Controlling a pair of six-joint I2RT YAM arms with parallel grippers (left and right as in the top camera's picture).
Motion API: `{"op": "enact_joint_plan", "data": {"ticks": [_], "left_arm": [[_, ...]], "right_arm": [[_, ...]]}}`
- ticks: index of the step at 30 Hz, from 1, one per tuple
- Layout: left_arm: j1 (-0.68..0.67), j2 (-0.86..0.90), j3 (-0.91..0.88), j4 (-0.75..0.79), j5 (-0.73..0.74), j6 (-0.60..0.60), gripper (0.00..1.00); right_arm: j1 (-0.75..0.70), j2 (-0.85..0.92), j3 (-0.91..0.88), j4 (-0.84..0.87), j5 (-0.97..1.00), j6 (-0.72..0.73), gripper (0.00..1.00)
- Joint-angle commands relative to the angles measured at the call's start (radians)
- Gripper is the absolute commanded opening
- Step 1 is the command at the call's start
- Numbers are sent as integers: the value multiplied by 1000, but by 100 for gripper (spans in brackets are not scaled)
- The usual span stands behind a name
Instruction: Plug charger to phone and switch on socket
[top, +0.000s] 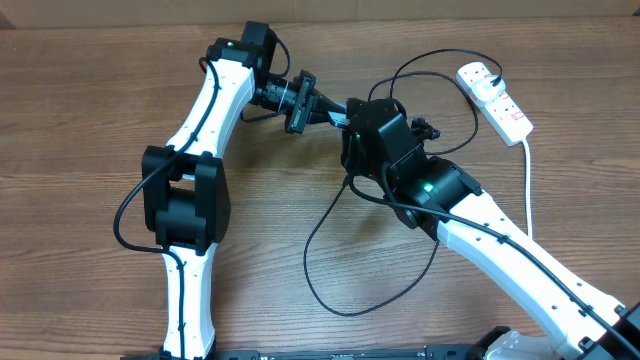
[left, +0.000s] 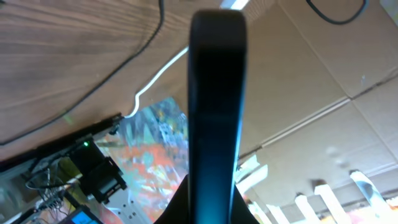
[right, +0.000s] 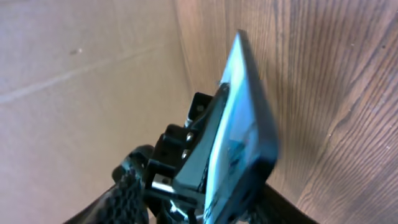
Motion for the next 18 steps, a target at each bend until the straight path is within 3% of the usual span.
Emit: {"op": "enact_joint_plan", "data": {"ticks": [1,4,8,10,14,18], "left_arm": [[5,5,18,5,-43,11,4],[23,5,18,43,-94,88,4],[45,5,18,55,-109,278,4],[47,5,18,41,-98,399,4],[46,-16,18,-13,-115,572,4],[47,-82,19,-41,-235,637,4]], "right_arm": [[-2,-45,22,8,-4,-130,63],[-16,-108,22,8,-4,-349,82],[-33,-196,22,-18,-4,-641,95],[-43,-232,22,-55,-4,-752,95],[-65,-272,22,-187,-4,-797,100],[-67,-269,22,-312,-4,-797,100]]}}
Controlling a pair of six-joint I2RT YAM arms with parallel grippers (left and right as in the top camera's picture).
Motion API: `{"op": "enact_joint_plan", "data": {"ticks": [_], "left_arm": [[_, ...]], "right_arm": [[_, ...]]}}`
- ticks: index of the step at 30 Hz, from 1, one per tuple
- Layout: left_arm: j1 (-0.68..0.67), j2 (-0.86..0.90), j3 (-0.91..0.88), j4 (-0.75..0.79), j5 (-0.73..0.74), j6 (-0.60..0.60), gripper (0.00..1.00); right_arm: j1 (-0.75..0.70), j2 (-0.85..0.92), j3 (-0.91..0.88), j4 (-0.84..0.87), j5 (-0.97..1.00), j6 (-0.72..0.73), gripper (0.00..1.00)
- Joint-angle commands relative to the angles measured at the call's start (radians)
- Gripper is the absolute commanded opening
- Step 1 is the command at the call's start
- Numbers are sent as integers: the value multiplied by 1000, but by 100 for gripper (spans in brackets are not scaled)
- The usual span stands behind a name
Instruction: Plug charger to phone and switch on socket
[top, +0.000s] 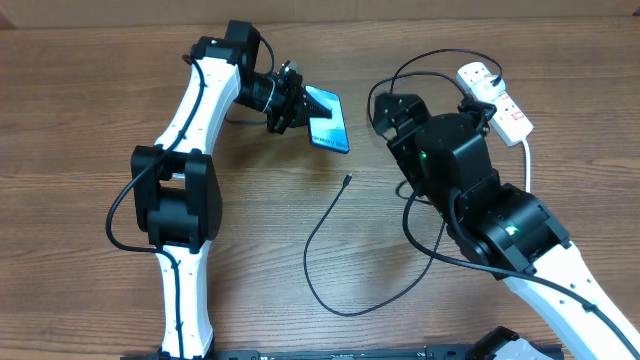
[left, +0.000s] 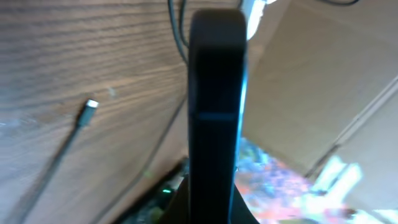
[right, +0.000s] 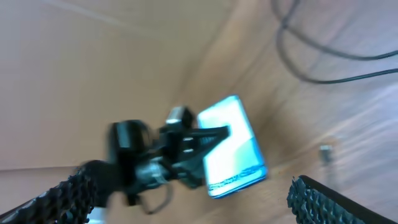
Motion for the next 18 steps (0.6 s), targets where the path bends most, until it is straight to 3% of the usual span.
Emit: {"op": "enact_joint_plan", "data": {"ticks": [1,5,11,18], "left_arm": [[-4,-108,19,-15,-109,154,4],[-3,-243,19,-26,-338,164,4],[-3,-458,18,-75,-702,163,4],[-3,-589,18,-174,-985,159,4]], "right_arm": [[-5,10,17,-83,2,-72,100],[-5,30,17,-197,2,-72,100],[-5,54,17,-235,2,-72,100],[-5,56,17,-238,-57,-73,100]]}}
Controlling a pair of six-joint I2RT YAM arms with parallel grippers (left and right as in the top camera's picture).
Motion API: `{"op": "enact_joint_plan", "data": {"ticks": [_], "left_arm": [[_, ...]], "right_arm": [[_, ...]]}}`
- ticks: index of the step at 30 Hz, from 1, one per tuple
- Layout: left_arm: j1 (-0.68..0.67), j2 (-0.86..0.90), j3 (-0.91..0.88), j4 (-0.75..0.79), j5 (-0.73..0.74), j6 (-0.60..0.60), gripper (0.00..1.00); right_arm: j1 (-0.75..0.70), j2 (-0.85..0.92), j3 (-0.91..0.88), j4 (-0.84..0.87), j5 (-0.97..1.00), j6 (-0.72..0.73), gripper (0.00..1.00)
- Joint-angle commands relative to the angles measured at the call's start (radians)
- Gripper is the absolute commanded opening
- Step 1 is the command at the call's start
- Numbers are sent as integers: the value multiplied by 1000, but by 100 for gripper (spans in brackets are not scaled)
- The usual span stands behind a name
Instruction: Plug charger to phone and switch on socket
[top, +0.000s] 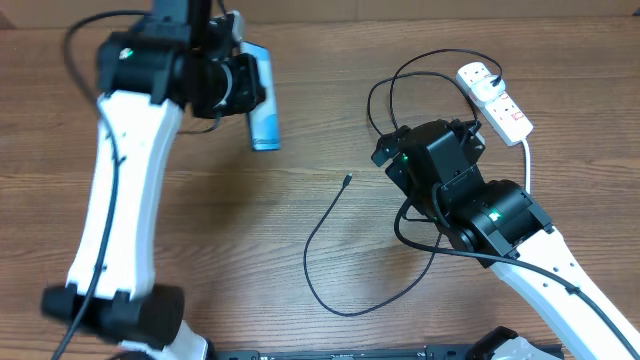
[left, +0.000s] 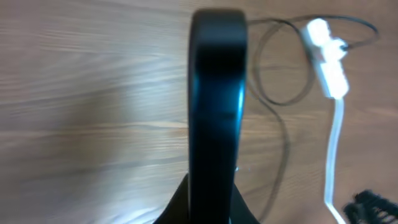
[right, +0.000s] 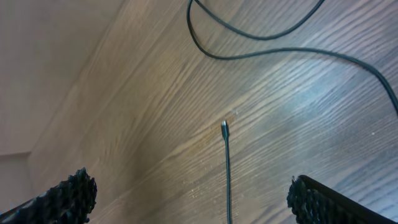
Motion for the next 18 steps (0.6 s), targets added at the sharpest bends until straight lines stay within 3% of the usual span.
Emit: {"op": "enact_joint_plan", "data": {"ticks": [1,6,13,18], "left_arm": [[-3,-16,9,-35,-217,18,4],[-3,-11,-14,-82,-228,19,4],[-3,-10,-60,-59,-227,24,4],[-3,-10,-60,-61,-227,24,4]], "right_arm": [[-2,3,17,1,-39,-12,100],[-3,26,17,26,-133,-194,100],[-50,95,30,54,-455,-414,100],[-115,136,37,53,-486,-442,100]]}}
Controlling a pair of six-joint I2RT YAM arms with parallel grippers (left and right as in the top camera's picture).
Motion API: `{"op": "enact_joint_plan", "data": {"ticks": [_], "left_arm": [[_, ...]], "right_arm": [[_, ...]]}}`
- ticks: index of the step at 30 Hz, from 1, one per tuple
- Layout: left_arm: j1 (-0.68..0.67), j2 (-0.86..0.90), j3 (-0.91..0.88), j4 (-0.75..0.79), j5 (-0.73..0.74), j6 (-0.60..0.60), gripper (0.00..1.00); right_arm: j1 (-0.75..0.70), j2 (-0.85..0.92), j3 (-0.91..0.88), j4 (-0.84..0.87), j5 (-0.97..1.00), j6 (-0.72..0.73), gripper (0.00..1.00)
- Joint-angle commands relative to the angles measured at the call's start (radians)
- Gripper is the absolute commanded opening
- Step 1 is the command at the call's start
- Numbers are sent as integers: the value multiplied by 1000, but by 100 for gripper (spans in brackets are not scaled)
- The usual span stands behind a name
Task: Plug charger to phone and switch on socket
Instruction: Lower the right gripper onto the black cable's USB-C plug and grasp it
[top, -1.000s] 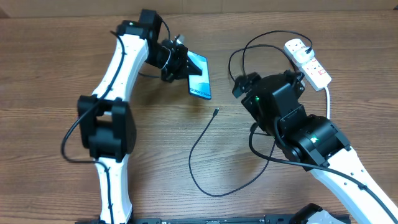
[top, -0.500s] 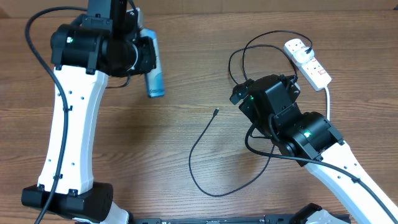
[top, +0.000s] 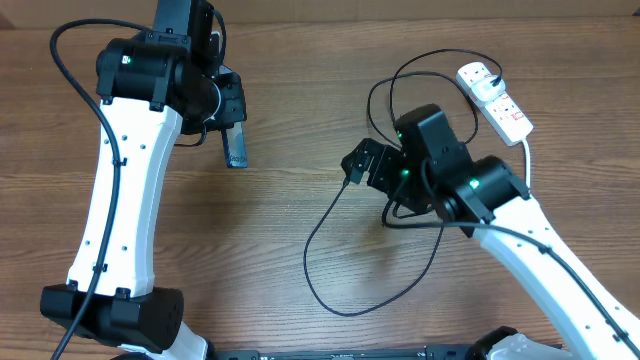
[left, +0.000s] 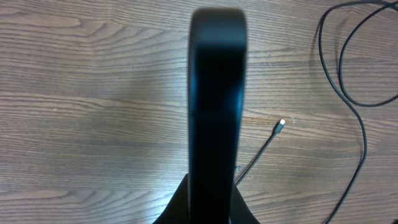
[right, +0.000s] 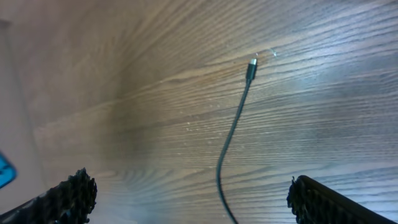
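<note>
My left gripper (top: 233, 140) is shut on the dark phone (top: 236, 148) and holds it edge-on above the table's left half. In the left wrist view the phone (left: 217, 93) fills the middle as a black bar. The black charger cable (top: 318, 235) loops over the mid table, its plug end (top: 346, 180) lying free on the wood. That plug (right: 252, 65) also shows ahead of my open right gripper (right: 193, 199), which hovers just right of it (top: 362, 163). The white socket strip (top: 495, 98) lies at the back right; its switch state is too small to tell.
A white mains lead (top: 528, 190) runs from the socket strip down the right side. Black cable loops (top: 400, 85) lie beside the strip and under my right arm. The wooden table (top: 280, 260) has bare wood at front left. A cardboard wall stands along the back.
My left gripper has moved the phone slightly nearer and to the left, now edge-on to the overhead camera. My right gripper has shifted left and down to hover by the cable's plug end.
At first both grippers met at mid table, the phone in the left one and the right one close against it. Then the right arm stood back, open. The left arm then held the phone high at back left, and the right gripper now hangs over the plug.
</note>
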Motion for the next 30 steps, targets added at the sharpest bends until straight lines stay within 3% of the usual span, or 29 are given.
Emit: {"op": "enact_joint_plan", "data": {"ticks": [1,19,30], "left_arm": [[-3,-2,2,6,-14,21,4],[-3,3,2,16,12,67,4],[-3,58,0,23,16,67,4]], "right_arm": [[-39,13,36,9,-66,-65,100],[-25,262,36,63,-14,-5,100],[-10,377,68,38,-184,-149,84]]}}
